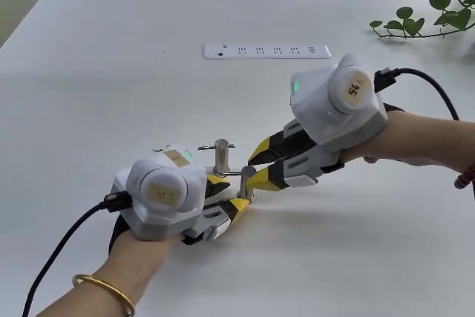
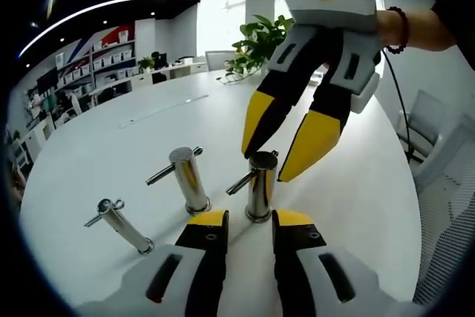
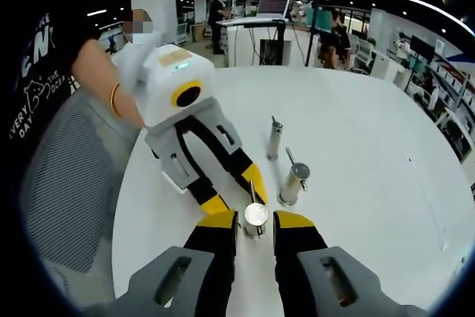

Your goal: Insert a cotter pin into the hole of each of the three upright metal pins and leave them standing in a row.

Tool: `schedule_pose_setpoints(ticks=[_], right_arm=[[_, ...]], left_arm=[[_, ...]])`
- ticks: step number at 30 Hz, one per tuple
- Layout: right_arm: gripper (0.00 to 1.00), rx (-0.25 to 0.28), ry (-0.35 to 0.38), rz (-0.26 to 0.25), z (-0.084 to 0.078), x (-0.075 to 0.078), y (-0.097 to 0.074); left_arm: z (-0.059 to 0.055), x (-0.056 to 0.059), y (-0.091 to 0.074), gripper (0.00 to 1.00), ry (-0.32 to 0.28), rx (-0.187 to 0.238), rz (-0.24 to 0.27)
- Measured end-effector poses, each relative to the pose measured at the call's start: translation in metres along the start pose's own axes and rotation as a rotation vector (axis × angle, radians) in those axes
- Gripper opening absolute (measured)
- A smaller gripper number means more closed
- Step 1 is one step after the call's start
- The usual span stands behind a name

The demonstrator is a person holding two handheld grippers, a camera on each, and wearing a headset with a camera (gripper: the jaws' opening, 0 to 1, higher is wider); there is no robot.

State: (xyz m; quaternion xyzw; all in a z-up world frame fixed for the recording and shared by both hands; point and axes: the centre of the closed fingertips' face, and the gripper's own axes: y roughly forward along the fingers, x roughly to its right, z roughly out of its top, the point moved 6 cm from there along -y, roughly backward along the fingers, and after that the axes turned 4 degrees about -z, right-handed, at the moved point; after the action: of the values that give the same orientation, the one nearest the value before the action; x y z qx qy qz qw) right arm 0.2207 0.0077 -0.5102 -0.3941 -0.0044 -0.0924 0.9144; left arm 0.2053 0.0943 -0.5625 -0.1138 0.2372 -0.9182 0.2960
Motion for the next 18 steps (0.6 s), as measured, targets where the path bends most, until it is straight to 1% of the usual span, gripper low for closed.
schedule_pose_setpoints(ticks=[3,5,14,18], right_arm=[[0.13,-0.002,-0.003,0.001,0.000,0.000,0.003],[0.12,-0.002,-0.002,0.002,0.000,0.000,0.005],[0.10,0.006,0.012,-0.004,-0.002,0.003,0.012],[0.09,0.008,0.016,-0.006,-0.003,0.005,0.012]], left_arm=[[0.001,0.000,-0.003,0.24,-0.012,0.008,-0.002],[0.002,0.000,-0.005,0.25,-0.032,0.017,-0.010],[0.000,0.000,-0.013,0.30,-0.026,0.016,-0.007],[0.001,0.000,-0.017,0.31,-0.044,0.031,-0.014]])
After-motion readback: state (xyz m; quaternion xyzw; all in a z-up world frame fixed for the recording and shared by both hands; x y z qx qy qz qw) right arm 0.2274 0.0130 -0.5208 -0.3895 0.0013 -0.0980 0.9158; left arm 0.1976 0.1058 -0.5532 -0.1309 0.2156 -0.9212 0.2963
